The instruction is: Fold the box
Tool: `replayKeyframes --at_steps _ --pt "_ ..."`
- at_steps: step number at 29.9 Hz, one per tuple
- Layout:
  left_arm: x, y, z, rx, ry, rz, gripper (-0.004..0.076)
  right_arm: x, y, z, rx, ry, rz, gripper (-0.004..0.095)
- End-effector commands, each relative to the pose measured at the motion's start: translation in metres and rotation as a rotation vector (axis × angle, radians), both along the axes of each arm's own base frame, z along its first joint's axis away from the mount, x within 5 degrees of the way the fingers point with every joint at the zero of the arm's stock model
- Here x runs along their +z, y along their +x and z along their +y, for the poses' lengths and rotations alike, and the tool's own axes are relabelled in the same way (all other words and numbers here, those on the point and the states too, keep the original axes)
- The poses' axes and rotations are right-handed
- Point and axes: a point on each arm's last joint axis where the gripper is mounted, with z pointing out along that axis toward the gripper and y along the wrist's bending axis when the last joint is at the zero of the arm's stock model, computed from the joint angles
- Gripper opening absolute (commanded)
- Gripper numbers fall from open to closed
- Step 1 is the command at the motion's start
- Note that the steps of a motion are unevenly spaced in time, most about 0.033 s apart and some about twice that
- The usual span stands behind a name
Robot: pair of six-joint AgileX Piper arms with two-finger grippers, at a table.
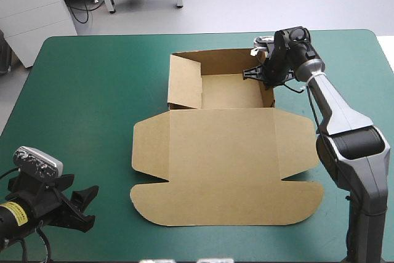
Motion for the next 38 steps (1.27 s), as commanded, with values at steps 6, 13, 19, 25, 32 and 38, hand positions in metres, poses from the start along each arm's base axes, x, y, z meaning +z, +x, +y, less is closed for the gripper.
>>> replayKeyframes --at_steps 6,13,19,25,32,38 --pt "0.009 0.001 -0.002 -0.005 -0.040 -0.030 0.0418 0.079 -0.018 -0.086 -0.094 -0.222 -0.205 -0.0023" --pt "0.009 0.001 -0.002 -0.009 -0.037 -0.034 0.0418 0.090 -0.024 -0.151 -0.154 -0.374 -0.208 -0.0023" --pt "0.008 0.001 -0.002 -0.008 -0.034 -0.031 0.0418 0.090 -0.033 -0.211 -0.287 -0.413 -0.177 -0.0023" --pt "0.006 -0.001 -0.001 -0.009 -0.015 0.002 0.0418 0.088 -0.051 -0.273 -0.422 -0.374 -0.150 -0.0022" --pt "0.004 -0.002 -0.001 -0.010 -0.006 0.020 0.0418 0.061 -0.053 -0.298 -0.449 -0.308 -0.117 -0.0021" --pt "0.004 -0.002 -0.001 -0.006 -0.010 0.022 0.0418 0.036 -0.042 -0.299 -0.440 -0.237 -0.079 -0.0021"
